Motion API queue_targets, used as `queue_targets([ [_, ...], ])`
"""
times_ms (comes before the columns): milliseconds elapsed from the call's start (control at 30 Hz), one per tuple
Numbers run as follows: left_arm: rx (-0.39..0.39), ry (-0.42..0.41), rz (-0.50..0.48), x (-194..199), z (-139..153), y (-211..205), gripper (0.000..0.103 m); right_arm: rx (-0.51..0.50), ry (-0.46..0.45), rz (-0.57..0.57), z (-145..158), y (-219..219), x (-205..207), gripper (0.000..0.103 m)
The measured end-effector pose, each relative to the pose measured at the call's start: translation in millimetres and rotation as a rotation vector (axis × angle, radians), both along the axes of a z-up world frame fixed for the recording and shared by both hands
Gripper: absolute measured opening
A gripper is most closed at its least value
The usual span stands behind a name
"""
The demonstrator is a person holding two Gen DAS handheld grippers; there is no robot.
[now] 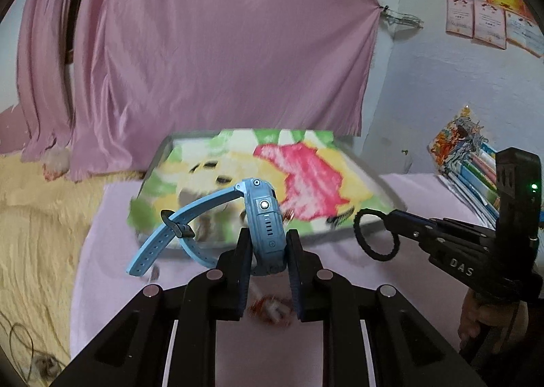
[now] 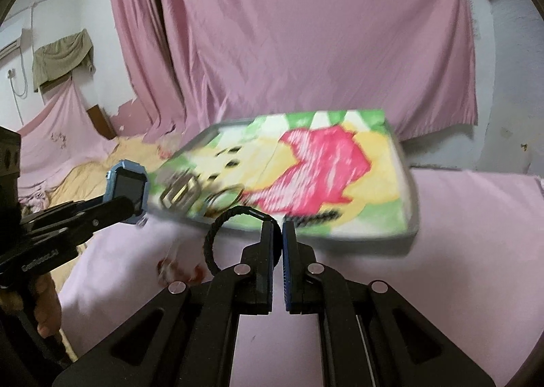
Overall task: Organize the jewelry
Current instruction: 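Carry the blue watch and black hair tie over the tray with both tools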
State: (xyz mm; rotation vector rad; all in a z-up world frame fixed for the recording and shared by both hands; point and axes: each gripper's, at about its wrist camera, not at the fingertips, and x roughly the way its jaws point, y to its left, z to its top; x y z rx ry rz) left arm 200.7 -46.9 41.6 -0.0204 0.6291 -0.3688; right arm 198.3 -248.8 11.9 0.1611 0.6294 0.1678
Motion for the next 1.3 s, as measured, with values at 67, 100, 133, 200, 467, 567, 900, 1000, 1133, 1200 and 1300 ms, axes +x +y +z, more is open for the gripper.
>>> queue_targets([
  [67, 0.007, -0.011, -0.021, 9.1, 4.0, -9.4, 0.018, -0.008, -0.013, -0.019, 3.3, -6.0, 8.2, 0.005],
  [100, 0.008, -0.011, -0.030, 11.8, 4.3, -13.2, 0.018, -0.011, -0.018, -0.028, 4.5, -9.6, 13.1, 0.005],
  [133, 0.010, -0.009, -0.040, 15.9, 4.3, -17.2, 0.018, -0.015, -0.022, -0.034, 5.1, -12.1, 16.5, 0.005],
  [200, 0.011, -0.001, -0.060, 26.0, 3.2, -25.9, 0.018, -0.024, -0.024, -0.050, 5.3, -18.7, 26.3, 0.005],
  [467, 0.021, 0.038, -0.105, 59.7, -4.4, -51.2, 0.018, -0.031, 0.031, -0.087, -11.2, -35.8, 57.7, 0.005],
  [567, 0.037, 0.065, -0.114, 69.4, -10.9, -58.7, 0.018, -0.022, 0.063, -0.090, -20.4, -37.4, 63.3, 0.005],
  [900, 0.072, 0.101, -0.124, 80.3, -24.5, -66.8, 0.018, -0.017, 0.111, -0.088, -35.8, -35.6, 70.4, 0.005],
  [1000, 0.080, 0.111, -0.122, 83.0, -27.4, -68.4, 0.018, -0.017, 0.115, -0.087, -36.0, -35.3, 70.4, 0.005],
  [1133, 0.089, 0.130, -0.123, 87.4, -31.6, -71.7, 0.019, -0.013, 0.128, -0.089, -37.4, -35.6, 72.3, 0.005],
  [1200, 0.089, 0.138, -0.124, 89.0, -33.6, -72.2, 0.019, -0.013, 0.134, -0.088, -38.3, -35.7, 73.1, 0.005],
  [1300, 0.086, 0.160, -0.130, 92.1, -39.0, -72.2, 0.020, -0.017, 0.146, -0.081, -39.9, -34.2, 74.5, 0.005],
])
